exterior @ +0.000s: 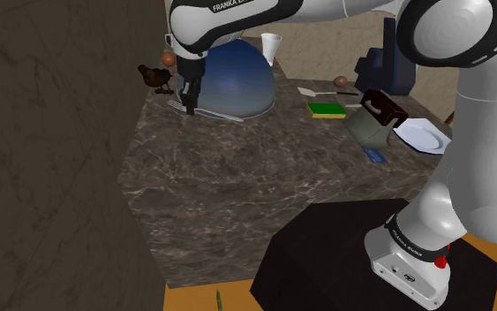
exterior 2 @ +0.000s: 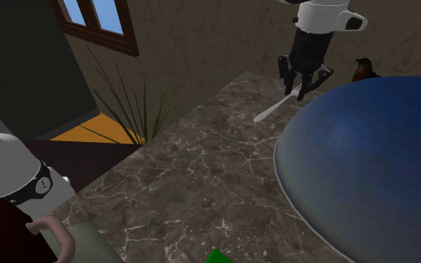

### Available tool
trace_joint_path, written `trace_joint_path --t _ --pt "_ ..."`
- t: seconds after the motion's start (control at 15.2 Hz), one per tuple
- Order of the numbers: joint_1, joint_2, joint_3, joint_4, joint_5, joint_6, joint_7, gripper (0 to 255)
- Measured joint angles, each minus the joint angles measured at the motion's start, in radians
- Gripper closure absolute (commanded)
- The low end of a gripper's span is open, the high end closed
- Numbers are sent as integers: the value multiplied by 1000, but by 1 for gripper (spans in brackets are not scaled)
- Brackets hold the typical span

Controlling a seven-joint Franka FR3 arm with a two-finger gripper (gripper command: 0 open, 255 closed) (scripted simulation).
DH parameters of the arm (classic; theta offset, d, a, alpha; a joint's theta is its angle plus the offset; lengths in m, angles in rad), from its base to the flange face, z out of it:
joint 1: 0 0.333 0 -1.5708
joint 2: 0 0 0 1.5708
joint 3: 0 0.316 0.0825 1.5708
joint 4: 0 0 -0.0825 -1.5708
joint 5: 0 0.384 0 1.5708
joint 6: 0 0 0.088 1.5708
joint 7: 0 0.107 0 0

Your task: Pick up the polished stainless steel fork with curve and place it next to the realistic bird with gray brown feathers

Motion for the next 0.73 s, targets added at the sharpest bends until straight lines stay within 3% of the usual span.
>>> trace_joint_path --t 0.73 --pt "1 34 1 -38 2 73 -2 255"
